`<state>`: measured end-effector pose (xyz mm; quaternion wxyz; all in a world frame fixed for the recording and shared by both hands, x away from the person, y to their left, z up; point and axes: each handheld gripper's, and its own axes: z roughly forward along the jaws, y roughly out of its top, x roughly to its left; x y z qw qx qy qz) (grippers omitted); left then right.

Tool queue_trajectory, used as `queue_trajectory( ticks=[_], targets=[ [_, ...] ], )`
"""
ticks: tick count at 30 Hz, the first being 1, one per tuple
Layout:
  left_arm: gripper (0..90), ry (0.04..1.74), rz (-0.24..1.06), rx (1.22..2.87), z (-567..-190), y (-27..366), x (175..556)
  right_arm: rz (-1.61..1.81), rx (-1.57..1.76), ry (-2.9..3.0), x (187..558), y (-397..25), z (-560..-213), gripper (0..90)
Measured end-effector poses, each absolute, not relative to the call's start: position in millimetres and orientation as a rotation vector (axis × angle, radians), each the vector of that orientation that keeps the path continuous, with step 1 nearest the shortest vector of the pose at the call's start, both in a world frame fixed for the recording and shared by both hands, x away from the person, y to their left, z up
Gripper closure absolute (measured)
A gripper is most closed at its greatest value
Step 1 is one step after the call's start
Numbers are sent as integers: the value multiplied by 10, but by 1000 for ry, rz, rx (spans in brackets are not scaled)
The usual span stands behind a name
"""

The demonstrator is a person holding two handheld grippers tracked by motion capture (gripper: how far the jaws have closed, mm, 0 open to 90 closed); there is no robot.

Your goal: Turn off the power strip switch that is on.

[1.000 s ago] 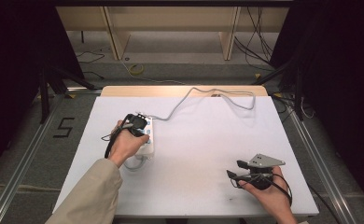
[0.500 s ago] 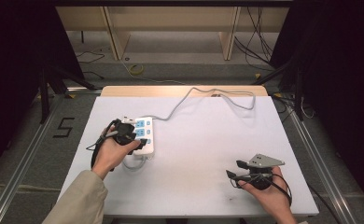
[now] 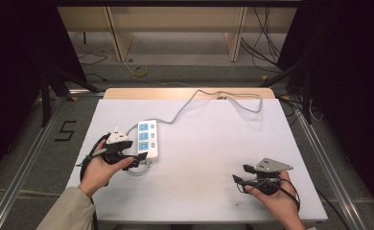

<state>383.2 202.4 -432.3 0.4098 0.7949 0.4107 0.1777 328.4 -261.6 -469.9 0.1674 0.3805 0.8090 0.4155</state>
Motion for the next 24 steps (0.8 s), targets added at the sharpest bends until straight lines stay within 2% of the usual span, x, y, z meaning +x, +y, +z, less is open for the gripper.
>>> queue_trajectory(
  ticks=[24],
  targets=[
    [211, 993, 557, 2028, -4618, 2285, 3428, 1188, 1073, 2306, 3275, -2613, -4706, 412]
  ],
)
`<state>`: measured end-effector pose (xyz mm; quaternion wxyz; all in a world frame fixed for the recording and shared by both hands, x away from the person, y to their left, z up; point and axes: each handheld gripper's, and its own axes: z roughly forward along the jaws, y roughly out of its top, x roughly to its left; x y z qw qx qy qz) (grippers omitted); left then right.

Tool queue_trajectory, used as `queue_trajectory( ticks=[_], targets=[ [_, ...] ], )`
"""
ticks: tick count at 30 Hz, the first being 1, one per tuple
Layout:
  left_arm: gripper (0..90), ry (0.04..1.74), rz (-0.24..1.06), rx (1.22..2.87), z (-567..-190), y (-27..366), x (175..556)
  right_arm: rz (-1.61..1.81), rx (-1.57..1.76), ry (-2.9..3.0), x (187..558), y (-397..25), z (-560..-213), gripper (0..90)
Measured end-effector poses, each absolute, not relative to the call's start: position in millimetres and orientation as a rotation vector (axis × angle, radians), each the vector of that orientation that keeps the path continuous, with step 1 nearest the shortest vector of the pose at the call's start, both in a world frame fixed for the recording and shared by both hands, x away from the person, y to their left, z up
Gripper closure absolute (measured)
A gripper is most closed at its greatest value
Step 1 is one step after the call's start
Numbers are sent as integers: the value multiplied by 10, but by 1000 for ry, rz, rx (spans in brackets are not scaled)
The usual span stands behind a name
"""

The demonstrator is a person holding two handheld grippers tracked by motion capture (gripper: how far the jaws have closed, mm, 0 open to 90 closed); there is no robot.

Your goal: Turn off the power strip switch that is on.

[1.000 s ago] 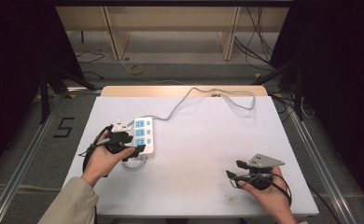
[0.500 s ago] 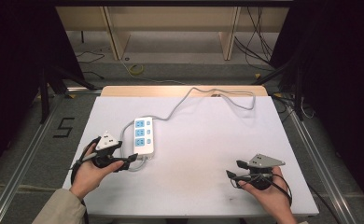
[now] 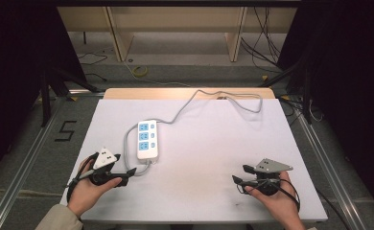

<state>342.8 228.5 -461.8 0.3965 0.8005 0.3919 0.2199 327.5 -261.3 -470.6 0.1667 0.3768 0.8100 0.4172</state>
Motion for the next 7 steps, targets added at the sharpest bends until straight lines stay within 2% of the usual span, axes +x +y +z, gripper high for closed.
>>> queue_trajectory(
  ticks=[7],
  targets=[
    [211, 983, 550, 2051, -4633, 2250, 3429, 1190, 1072, 2305, 3272, -2615, -4705, 411]
  ],
)
